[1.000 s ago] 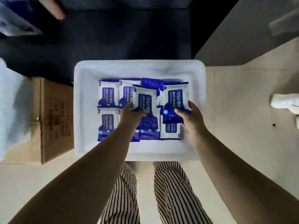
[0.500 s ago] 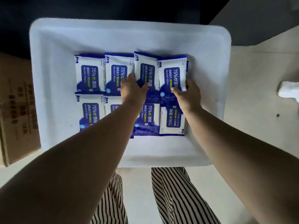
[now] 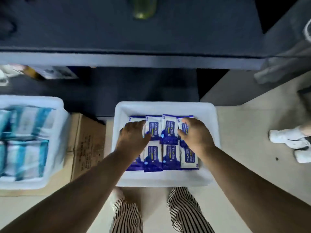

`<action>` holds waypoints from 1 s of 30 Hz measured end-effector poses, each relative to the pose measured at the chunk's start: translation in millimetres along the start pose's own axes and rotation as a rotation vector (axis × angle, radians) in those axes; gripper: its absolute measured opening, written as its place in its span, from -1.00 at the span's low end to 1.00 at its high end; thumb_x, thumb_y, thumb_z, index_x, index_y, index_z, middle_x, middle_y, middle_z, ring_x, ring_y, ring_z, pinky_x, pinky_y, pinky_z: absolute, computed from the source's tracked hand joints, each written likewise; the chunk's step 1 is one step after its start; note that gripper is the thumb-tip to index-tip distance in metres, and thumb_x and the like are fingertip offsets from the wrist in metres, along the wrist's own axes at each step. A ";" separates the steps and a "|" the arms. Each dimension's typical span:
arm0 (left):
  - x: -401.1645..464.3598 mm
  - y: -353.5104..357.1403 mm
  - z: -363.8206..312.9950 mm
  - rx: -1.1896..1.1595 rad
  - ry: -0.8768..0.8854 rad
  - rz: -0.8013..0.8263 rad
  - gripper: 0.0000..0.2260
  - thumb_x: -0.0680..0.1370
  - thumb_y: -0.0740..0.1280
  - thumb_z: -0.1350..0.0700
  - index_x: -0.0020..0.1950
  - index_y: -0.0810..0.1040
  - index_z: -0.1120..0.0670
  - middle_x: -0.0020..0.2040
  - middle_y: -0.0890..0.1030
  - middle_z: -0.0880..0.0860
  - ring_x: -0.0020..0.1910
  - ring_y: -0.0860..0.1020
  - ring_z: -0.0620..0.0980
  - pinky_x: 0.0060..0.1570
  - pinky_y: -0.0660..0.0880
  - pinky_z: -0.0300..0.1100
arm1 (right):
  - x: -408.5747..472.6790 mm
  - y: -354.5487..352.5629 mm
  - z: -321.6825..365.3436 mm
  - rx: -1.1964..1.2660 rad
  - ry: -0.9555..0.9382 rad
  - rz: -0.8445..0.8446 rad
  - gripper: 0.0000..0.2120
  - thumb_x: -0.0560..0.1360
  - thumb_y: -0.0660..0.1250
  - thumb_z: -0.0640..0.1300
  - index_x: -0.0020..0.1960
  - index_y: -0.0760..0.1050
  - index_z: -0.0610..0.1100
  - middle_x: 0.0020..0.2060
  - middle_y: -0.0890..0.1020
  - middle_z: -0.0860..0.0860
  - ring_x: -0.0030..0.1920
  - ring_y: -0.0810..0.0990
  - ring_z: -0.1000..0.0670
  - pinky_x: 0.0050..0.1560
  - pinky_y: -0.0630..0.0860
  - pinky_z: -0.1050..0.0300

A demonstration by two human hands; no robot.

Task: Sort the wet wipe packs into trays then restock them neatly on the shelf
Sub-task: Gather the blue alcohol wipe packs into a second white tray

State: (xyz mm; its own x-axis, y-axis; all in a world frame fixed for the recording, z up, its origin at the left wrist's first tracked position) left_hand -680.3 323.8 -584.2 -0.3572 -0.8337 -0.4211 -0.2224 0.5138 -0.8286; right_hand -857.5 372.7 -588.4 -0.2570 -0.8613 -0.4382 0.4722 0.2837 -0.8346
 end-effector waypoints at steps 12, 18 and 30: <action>-104.4 -274.0 17.9 0.207 0.250 -0.234 -0.61 0.57 0.21 -0.09 0.31 0.42 0.08 0.20 0.55 0.06 0.22 0.45 0.05 0.20 0.38 -0.08 | -128.2 -188.6 234.4 -0.089 -0.199 -0.335 -0.60 0.55 0.21 0.05 0.34 0.36 -0.05 0.20 0.54 -0.01 0.25 0.43 -0.02 0.18 0.36 0.14; -172.8 -351.3 34.9 0.266 0.328 -0.339 -0.60 0.56 0.23 -0.08 0.35 0.40 0.04 0.27 0.51 0.03 0.28 0.41 0.04 0.22 0.36 -0.13 | -201.4 -239.7 308.2 -0.173 -0.275 -0.436 -0.67 0.55 0.21 0.09 0.23 0.43 -0.05 0.11 0.55 -0.02 0.17 0.46 -0.02 0.09 0.43 0.10; -357.2 -433.6 77.4 0.291 0.294 -0.551 -0.67 0.56 0.22 -0.09 0.24 0.50 0.06 0.15 0.57 0.05 0.16 0.47 0.04 0.06 0.39 -0.18 | -352.2 -260.8 412.1 -0.177 -0.526 -0.645 -0.74 0.54 0.23 0.08 0.03 0.51 -0.10 -0.02 0.61 0.01 0.11 0.48 -0.01 0.04 0.44 0.11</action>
State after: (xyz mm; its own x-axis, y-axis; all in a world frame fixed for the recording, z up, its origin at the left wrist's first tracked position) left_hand -386.1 383.2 -103.1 -0.5022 -0.8471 0.1738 -0.2041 -0.0792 -0.9757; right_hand -542.7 428.4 -78.8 0.0159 -0.9485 0.3165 0.2180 -0.3056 -0.9269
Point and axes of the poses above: each hand's wrist, its own x-axis towards the middle knuckle, its own y-axis out of the palm, z = x × y, the point moved 8 cm from there along x, towards the middle knuckle
